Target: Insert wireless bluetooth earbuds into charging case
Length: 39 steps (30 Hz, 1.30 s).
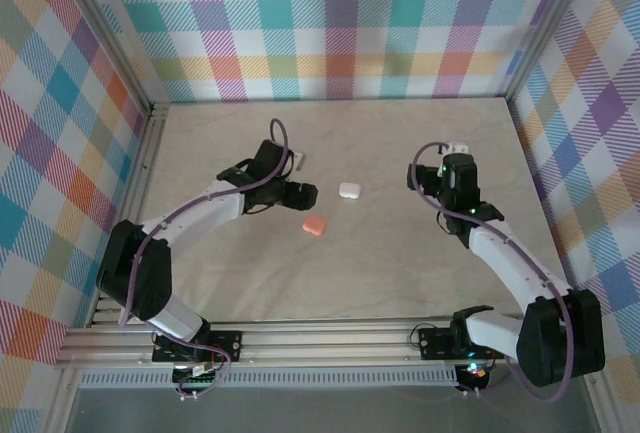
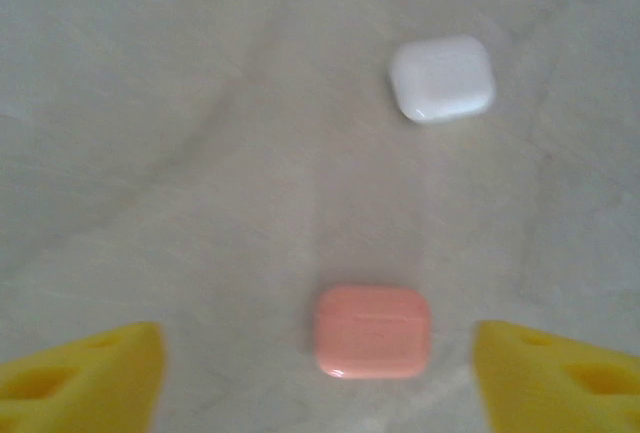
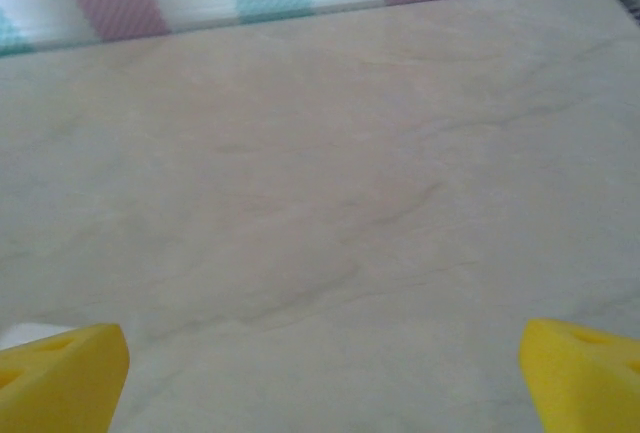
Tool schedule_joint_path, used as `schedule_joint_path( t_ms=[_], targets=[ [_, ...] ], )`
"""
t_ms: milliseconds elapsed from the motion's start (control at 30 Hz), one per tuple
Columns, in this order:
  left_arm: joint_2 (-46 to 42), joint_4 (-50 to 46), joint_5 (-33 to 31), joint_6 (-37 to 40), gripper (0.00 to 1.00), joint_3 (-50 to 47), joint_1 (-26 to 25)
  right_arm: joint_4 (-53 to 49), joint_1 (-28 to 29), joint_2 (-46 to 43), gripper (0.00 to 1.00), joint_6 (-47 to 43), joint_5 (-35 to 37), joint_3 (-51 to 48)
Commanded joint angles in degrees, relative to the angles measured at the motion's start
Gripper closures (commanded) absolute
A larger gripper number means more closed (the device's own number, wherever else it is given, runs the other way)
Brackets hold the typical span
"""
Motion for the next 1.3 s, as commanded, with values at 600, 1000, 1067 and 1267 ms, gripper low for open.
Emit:
schedule_joint_path(
  t_ms=[600, 1000, 1067, 1267],
  targets=[
    [-9.30, 54.45, -13.63, 5.77, 0.00, -37.13, 24.04, 33.41, -8.95, 9.17, 0.00, -5.33, 1.27, -15.11],
    [0.87, 73.79, -1.76, 5.43, 0.00, -42.96, 28.57, 43.39, -10.92, 11.28, 0.00, -4.82, -6.10, -19.11],
    [1.34, 70.53, -1.04, 6.29, 0.00, -41.09, 28.28, 48.56, -10.95, 13.59, 0.00, -6.09, -8.61, -20.91],
    [1.19, 69.91, -1.26, 6.24, 0.00, -40.88, 28.21, 56.04, -10.98, 22.22, 0.00, -7.01, -11.05, -20.20]
  ],
)
